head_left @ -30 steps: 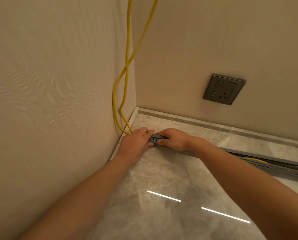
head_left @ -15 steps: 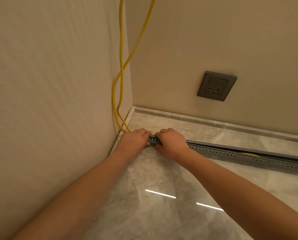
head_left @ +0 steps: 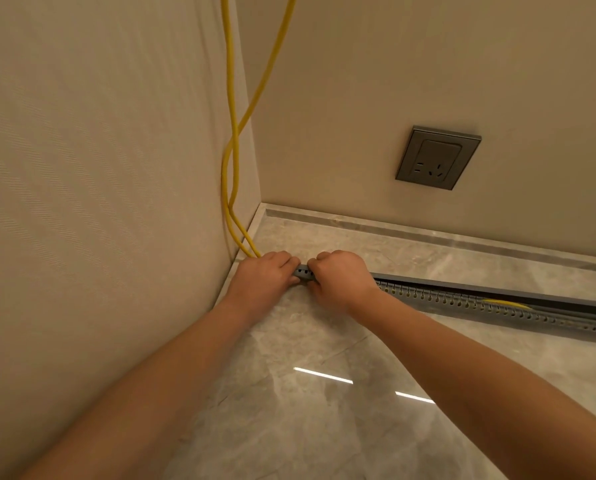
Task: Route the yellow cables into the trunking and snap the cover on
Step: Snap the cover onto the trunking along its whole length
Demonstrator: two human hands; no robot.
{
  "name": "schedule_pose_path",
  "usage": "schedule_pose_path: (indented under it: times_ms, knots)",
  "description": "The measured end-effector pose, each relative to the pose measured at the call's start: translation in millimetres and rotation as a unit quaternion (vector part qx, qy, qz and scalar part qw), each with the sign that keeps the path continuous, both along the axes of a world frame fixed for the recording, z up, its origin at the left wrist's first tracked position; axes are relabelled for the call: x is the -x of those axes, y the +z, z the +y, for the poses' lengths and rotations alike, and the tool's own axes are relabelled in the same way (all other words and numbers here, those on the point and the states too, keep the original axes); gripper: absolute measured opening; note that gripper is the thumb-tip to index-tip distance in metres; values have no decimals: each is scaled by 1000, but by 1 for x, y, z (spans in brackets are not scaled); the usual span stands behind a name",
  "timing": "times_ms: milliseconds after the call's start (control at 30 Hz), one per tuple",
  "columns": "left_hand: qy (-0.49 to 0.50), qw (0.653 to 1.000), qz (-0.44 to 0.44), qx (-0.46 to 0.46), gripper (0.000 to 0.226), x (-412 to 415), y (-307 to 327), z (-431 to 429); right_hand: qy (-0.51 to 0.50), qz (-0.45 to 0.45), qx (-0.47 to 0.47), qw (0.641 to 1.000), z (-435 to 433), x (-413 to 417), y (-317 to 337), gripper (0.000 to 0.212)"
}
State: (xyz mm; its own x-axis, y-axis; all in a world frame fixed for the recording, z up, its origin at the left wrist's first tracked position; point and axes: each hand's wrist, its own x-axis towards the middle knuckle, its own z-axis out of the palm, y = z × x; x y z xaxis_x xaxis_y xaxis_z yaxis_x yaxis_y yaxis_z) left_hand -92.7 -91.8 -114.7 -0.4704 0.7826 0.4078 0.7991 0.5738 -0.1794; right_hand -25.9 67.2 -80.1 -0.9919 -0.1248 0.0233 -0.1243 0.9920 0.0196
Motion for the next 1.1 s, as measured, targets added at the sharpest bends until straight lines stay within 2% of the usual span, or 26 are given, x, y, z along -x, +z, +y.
schedule_pose_path:
  times_ms: [167,333,467,567,633,733,800,967,1100]
  knots:
    - [16,1000,-14,16,28,-1,4,1,8,20,46,999,8,-2,1,27]
    - [39,999,-13,33,34,-5,2,5,-5,2,86,996,23,-9,5,19]
    - [38,997,17,67,46,-6,8,11,-32,11,57,998,41,-24,6,21]
    - [42,994,35,92,41,-11,16,22,-47,-4,47,998,49,-31,5,26]
    - [34,994,4,103,36,-18,20,30,-45,-13,50,998,49,-33,3,27]
    - [3,994,-81,71,37,-29,17,42,-41,-6,48,998,48,-35,-1,29]
    - [-5,993,-101,56,36,-36,17,48,-41,-1,56,998,50,-38,-1,29]
    - [17,997,-33,64,41,-33,10,53,-28,21,11,999,56,-48,-1,34]
    - [5,997,-55,58,34,-36,9,57,-34,27,13,999,53,-48,-2,32]
